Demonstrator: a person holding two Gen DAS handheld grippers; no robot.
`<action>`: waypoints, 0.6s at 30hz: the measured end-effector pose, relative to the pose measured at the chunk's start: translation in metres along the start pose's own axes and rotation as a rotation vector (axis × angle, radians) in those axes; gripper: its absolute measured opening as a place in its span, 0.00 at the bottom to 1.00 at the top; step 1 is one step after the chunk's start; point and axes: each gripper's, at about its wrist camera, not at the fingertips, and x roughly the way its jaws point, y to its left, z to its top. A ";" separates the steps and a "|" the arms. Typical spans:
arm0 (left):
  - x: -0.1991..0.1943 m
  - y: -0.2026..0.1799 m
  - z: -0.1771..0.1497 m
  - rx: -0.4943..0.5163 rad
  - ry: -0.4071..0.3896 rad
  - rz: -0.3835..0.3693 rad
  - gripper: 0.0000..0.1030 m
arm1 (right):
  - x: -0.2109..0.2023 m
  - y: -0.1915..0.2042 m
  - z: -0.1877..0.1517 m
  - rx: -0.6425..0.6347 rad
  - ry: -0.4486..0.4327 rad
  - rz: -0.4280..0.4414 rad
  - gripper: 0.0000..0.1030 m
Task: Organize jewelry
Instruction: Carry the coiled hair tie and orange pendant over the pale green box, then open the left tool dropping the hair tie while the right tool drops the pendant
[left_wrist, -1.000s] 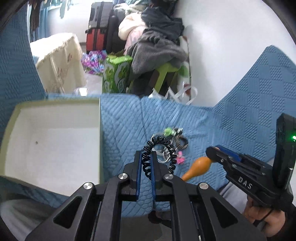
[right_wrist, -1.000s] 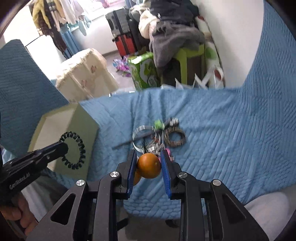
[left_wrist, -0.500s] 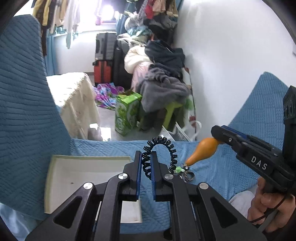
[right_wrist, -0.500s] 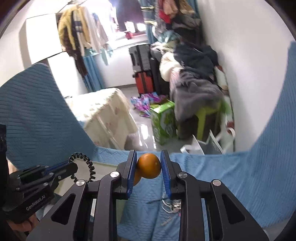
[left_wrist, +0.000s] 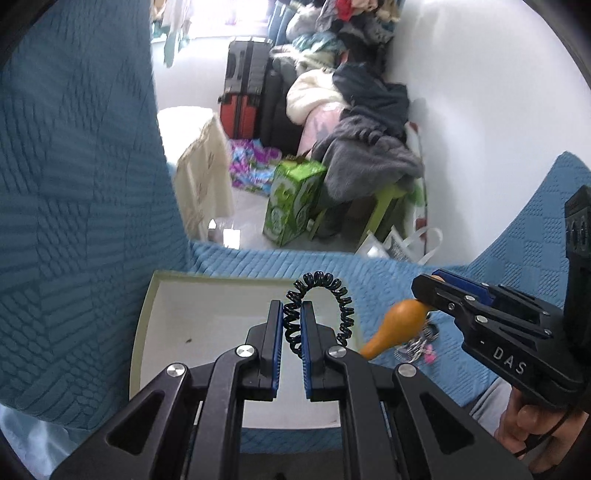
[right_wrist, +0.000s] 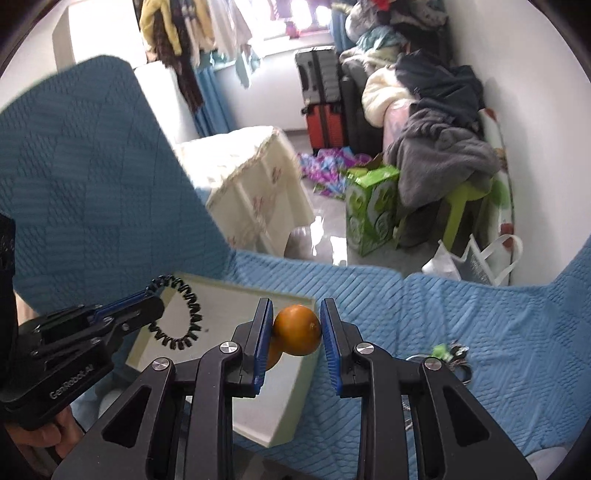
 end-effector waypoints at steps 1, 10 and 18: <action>0.006 0.005 -0.003 -0.003 0.012 0.005 0.07 | 0.011 0.005 -0.004 -0.006 0.025 -0.001 0.23; 0.053 0.049 -0.028 -0.027 0.115 0.038 0.07 | 0.065 0.015 -0.028 -0.039 0.143 -0.042 0.23; 0.079 0.052 -0.045 -0.020 0.177 0.041 0.09 | 0.081 0.020 -0.038 -0.058 0.191 -0.021 0.24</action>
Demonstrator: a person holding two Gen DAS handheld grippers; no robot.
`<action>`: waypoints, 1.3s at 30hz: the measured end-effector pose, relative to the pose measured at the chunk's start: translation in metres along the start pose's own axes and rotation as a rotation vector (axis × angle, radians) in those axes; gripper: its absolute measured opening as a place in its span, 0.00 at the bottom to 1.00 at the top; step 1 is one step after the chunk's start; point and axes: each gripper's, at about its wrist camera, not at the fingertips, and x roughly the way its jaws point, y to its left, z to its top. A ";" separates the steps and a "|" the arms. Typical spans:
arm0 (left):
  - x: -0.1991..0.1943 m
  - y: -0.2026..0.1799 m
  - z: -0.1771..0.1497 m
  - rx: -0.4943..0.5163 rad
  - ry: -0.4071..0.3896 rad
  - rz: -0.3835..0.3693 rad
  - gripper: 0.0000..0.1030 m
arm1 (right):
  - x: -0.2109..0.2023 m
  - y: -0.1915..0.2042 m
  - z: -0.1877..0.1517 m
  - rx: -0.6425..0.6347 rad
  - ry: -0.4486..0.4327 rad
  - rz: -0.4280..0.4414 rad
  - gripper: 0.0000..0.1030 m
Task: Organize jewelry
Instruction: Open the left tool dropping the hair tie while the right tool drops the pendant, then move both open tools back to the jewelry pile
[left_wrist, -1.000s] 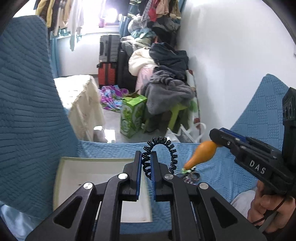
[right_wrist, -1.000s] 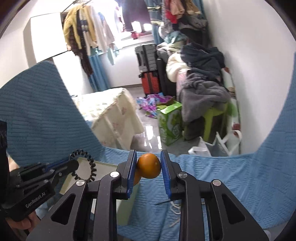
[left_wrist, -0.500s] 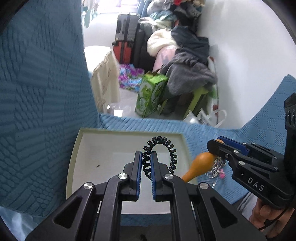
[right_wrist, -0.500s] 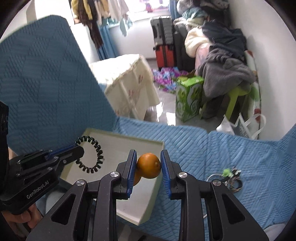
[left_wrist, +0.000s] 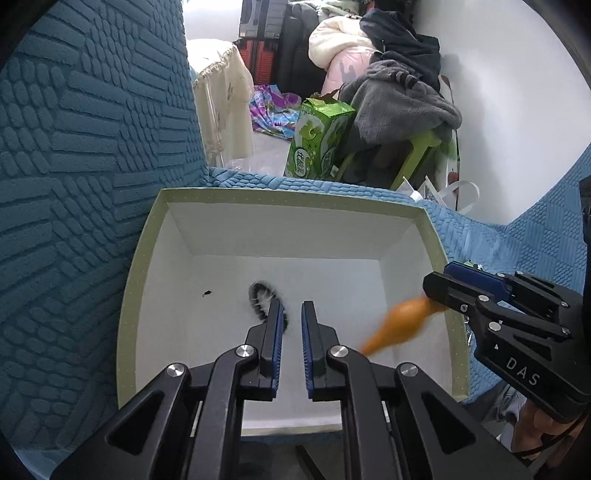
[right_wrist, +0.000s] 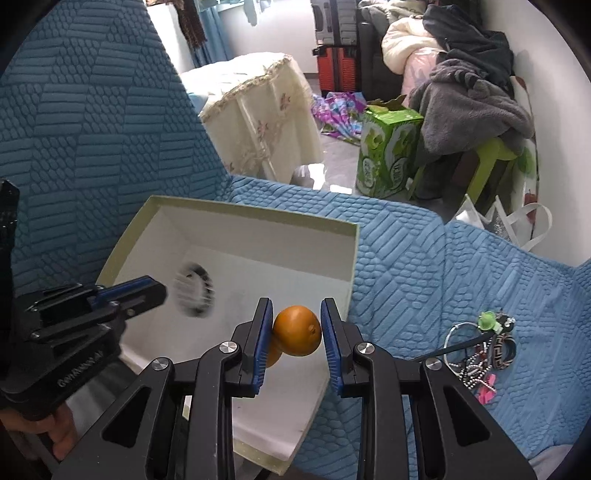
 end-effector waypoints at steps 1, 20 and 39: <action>0.000 -0.001 0.000 0.000 0.001 0.000 0.09 | 0.000 -0.002 -0.001 0.002 0.005 -0.003 0.24; -0.127 -0.052 0.029 -0.008 -0.287 0.044 0.58 | -0.133 -0.030 0.027 -0.006 -0.261 0.062 0.31; -0.182 -0.124 -0.015 -0.012 -0.423 0.022 0.58 | -0.223 -0.085 -0.023 0.016 -0.414 -0.017 0.35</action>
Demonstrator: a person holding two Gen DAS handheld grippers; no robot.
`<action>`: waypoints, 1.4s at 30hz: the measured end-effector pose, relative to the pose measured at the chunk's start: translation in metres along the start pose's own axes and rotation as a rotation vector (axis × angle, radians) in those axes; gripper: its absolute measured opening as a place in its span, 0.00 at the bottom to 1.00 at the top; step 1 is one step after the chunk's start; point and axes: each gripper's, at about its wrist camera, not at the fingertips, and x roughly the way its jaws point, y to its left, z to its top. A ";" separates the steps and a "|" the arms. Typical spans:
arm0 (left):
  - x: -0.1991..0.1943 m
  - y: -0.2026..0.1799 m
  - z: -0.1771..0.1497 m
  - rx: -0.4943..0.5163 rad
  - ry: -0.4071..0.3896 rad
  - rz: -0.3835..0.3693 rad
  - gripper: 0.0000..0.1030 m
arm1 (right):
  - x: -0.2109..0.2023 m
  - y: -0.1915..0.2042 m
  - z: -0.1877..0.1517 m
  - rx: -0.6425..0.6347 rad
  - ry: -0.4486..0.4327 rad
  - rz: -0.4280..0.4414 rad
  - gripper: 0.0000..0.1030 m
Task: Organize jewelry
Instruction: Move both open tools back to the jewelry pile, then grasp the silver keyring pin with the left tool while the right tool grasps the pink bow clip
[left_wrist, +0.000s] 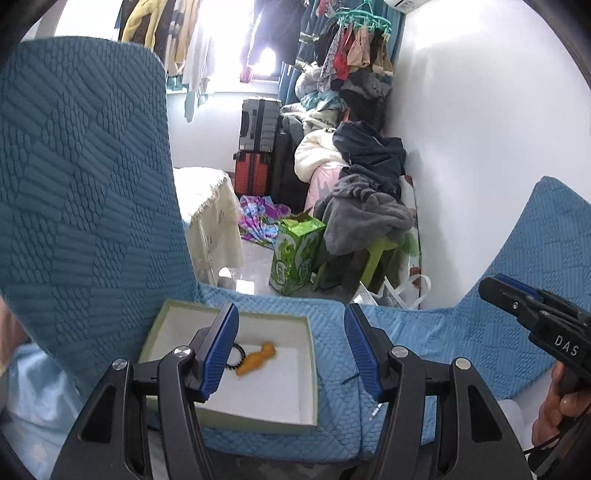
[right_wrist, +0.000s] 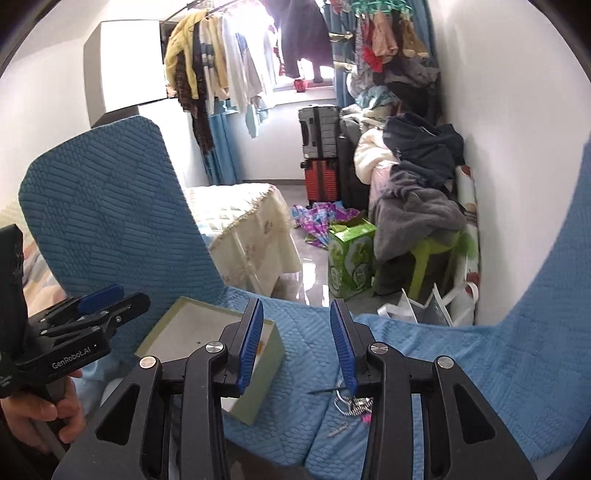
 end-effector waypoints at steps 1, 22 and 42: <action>0.001 -0.002 -0.004 -0.005 0.007 -0.008 0.58 | -0.001 -0.004 -0.006 0.009 0.002 -0.004 0.35; 0.054 -0.075 -0.078 0.033 0.138 -0.226 0.56 | 0.007 -0.073 -0.109 0.119 0.025 -0.106 0.35; 0.201 -0.113 -0.170 0.052 0.482 -0.338 0.29 | 0.120 -0.133 -0.178 0.243 0.316 0.041 0.34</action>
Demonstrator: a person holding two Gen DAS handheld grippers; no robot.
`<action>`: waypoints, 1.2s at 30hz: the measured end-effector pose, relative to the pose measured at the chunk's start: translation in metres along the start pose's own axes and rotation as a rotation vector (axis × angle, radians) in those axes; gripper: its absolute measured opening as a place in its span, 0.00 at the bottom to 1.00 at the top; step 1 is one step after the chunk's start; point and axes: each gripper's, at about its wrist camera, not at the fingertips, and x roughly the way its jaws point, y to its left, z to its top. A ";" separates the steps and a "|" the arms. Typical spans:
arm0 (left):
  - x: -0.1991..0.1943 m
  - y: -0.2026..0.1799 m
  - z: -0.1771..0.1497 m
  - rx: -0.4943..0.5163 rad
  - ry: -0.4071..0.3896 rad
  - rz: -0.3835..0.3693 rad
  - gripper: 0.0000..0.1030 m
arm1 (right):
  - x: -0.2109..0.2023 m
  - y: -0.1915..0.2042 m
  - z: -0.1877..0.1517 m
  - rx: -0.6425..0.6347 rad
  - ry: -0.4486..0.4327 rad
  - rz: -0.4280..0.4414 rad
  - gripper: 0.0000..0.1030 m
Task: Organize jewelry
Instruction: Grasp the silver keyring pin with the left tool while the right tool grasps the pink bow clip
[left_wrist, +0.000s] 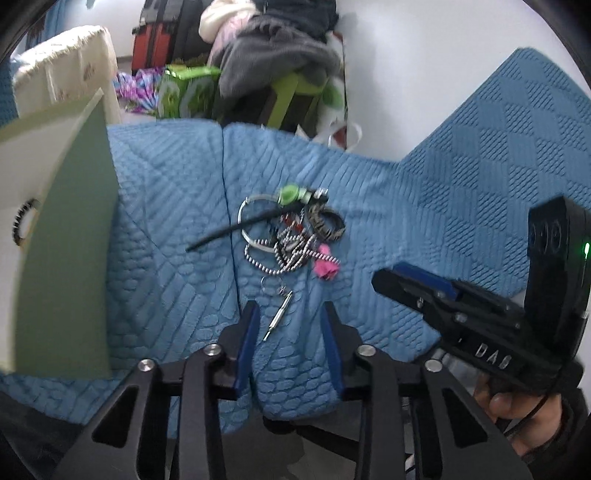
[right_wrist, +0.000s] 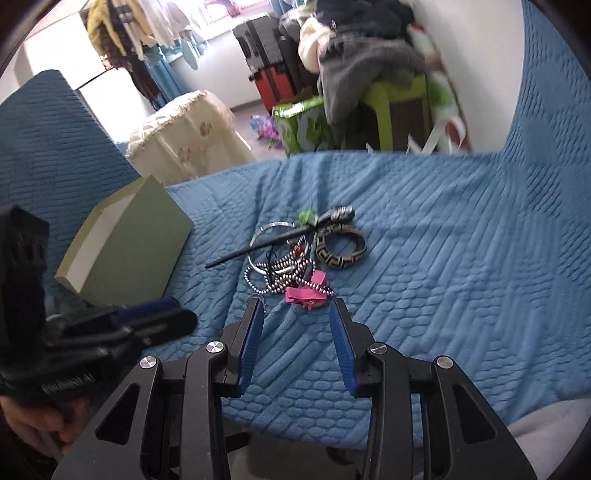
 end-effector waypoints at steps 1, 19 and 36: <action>0.005 0.001 0.000 -0.001 0.009 0.001 0.29 | 0.004 0.000 0.001 0.004 0.008 -0.001 0.34; 0.043 0.000 -0.006 0.053 0.081 0.017 0.12 | 0.048 -0.007 0.007 0.040 0.088 -0.014 0.39; 0.059 -0.019 0.004 0.150 0.085 0.134 0.01 | 0.057 -0.004 0.011 0.059 0.110 -0.051 0.32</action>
